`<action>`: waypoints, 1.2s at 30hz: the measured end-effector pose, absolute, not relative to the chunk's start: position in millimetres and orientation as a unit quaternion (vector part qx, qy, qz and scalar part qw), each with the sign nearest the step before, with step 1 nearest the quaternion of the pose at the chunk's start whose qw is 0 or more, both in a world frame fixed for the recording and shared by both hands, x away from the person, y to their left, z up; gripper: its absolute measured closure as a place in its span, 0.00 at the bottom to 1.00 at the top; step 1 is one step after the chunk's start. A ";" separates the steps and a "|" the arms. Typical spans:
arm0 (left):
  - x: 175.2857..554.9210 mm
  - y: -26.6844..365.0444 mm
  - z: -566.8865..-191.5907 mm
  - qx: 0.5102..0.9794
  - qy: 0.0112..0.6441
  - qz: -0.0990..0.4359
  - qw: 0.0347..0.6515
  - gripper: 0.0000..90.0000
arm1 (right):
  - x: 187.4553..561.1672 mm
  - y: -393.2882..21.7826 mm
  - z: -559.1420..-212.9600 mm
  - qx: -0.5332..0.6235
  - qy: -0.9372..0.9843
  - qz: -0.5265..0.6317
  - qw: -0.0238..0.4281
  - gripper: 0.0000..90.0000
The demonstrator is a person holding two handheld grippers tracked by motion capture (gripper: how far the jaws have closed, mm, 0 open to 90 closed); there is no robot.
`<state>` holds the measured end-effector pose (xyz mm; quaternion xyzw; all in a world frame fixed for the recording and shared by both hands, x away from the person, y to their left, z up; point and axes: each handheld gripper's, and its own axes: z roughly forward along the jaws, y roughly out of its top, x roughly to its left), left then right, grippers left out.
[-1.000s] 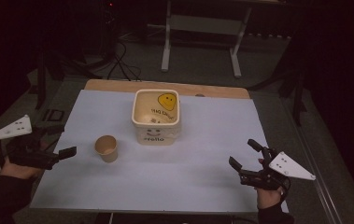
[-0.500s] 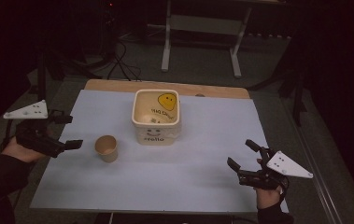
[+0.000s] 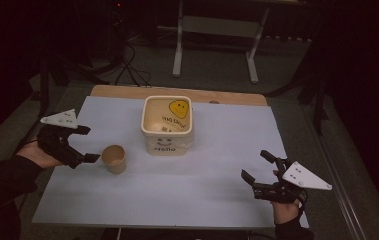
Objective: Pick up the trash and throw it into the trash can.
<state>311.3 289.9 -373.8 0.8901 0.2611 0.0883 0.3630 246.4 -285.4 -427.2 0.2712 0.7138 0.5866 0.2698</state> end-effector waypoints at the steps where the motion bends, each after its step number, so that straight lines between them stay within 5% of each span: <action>1: 313.0 288.3 -374.9 0.893 0.260 0.087 0.356 0.00 | 246.4 -285.3 -427.2 0.271 0.714 0.587 0.269 0.13; 36: 358.9 243.8 -434.8 0.942 0.246 0.033 0.226 0.00 | 249.7 -282.1 -431.4 0.272 0.731 0.571 0.257 0.13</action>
